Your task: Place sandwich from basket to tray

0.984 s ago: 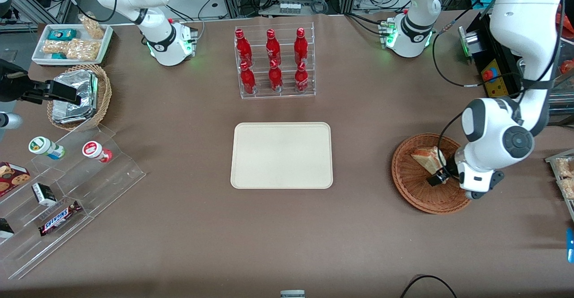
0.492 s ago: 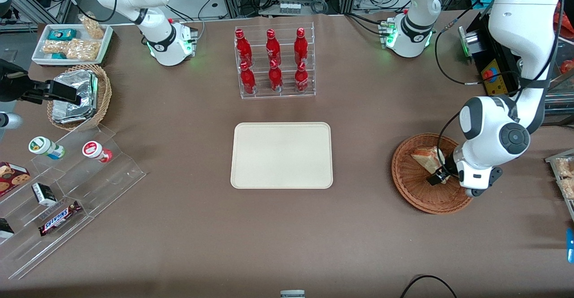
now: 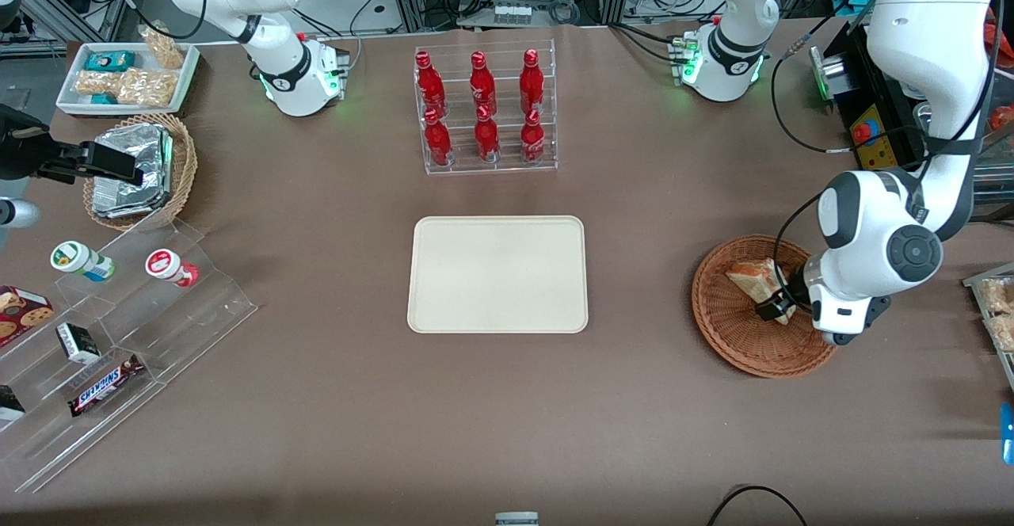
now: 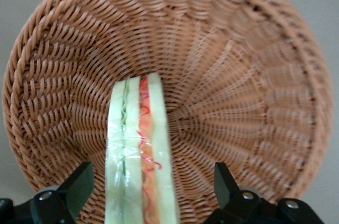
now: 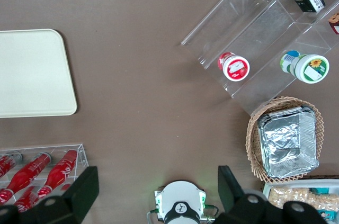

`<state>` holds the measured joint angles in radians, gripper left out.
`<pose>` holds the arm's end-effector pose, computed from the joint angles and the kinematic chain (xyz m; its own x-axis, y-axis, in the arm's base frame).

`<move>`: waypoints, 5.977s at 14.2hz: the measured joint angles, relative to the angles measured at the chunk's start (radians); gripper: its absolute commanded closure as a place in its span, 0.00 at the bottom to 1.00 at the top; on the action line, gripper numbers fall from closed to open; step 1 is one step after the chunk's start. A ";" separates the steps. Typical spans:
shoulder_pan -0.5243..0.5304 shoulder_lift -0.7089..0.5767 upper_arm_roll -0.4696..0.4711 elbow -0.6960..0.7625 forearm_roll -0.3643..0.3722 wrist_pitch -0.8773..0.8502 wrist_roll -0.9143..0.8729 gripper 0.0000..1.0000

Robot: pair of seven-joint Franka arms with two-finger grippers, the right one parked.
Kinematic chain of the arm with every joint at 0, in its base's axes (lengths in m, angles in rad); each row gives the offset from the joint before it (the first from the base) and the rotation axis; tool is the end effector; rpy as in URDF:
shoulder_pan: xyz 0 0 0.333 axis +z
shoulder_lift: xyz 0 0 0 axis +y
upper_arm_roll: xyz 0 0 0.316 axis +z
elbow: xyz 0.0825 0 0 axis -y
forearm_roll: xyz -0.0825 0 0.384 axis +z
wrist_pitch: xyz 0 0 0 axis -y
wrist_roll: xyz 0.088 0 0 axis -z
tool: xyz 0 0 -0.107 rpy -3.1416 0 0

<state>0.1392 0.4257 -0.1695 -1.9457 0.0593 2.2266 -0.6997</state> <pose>0.6042 -0.0130 0.2533 0.7936 0.5960 -0.1228 0.5926 -0.8028 -0.0666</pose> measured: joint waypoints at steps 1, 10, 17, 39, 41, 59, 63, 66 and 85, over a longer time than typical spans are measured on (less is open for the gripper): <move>0.000 0.006 0.005 -0.005 0.001 0.000 -0.001 0.00; -0.008 0.034 0.004 -0.011 0.003 0.000 -0.016 0.42; -0.024 0.011 -0.001 0.024 0.005 -0.095 -0.019 0.82; -0.748 0.313 -0.080 0.518 -0.022 -0.176 -0.154 0.68; -0.766 0.325 -0.080 0.525 -0.022 -0.163 -0.176 0.56; -0.635 0.136 0.029 0.591 -0.022 -0.412 -0.169 0.00; -0.481 -0.010 0.033 0.588 -0.035 -0.663 -0.010 0.00; -0.363 -0.091 0.036 0.586 -0.037 -0.832 0.173 0.00; -0.029 -0.344 -0.092 0.489 -0.071 -0.941 0.295 0.00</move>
<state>0.1097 0.0816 -0.2612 -1.4564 -0.0116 1.2854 -0.4045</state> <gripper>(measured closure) 0.000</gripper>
